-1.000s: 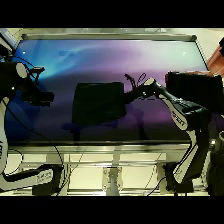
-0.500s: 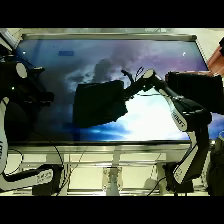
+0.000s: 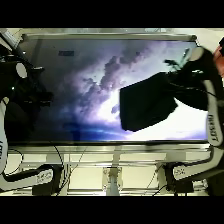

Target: Fold the clothes and pants, and hang the long-sleeved shirts on hangers.

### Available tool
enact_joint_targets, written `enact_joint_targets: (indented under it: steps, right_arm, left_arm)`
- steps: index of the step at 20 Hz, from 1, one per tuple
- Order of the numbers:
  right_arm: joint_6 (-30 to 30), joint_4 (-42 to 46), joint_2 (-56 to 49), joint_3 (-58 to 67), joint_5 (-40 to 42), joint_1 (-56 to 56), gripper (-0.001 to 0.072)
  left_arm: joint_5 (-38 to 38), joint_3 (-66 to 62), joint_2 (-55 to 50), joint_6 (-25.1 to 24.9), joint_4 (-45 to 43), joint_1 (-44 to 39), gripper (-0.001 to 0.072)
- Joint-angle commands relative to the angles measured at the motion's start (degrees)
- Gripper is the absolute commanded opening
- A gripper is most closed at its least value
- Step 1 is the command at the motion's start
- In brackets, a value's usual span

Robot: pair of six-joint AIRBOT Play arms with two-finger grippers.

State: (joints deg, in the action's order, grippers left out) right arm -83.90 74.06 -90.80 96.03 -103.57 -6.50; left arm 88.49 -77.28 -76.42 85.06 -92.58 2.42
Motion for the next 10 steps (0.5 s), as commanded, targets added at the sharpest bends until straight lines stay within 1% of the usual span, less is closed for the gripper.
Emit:
enact_joint_targets:
  steps: [1, 4, 7, 9, 10]
  right_arm:
    - [-5.0, 14.3, 7.8, -3.7, -2.1, -10.9, 0.0032]
    - [-5.0, 19.1, 11.9, -12.3, -2.2, -22.1, 0.0032]
    - [-5.0, 22.2, 12.6, -22.8, -2.0, -32.3, 0.0032]
    - [-5.0, 23.8, 12.5, -28.7, 0.0, -37.5, 0.0033]
    - [-4.8, 24.8, 12.5, -30.9, 1.7, -39.6, 0.0058]
  left_arm:
    - [0.0, 0.0, 0.0, 0.0, 0.0, 0.1, 0.0302]
    - [0.0, 0.0, 0.0, 0.0, 0.0, 0.1, 0.0302]
    - [0.0, 0.0, 0.0, 0.0, 0.0, 0.0, 0.0302]
    - [0.0, 0.0, 0.0, 0.0, 0.0, 0.1, 0.0302]
    - [0.0, 0.0, 0.0, 0.0, 0.0, 0.1, 0.0302]
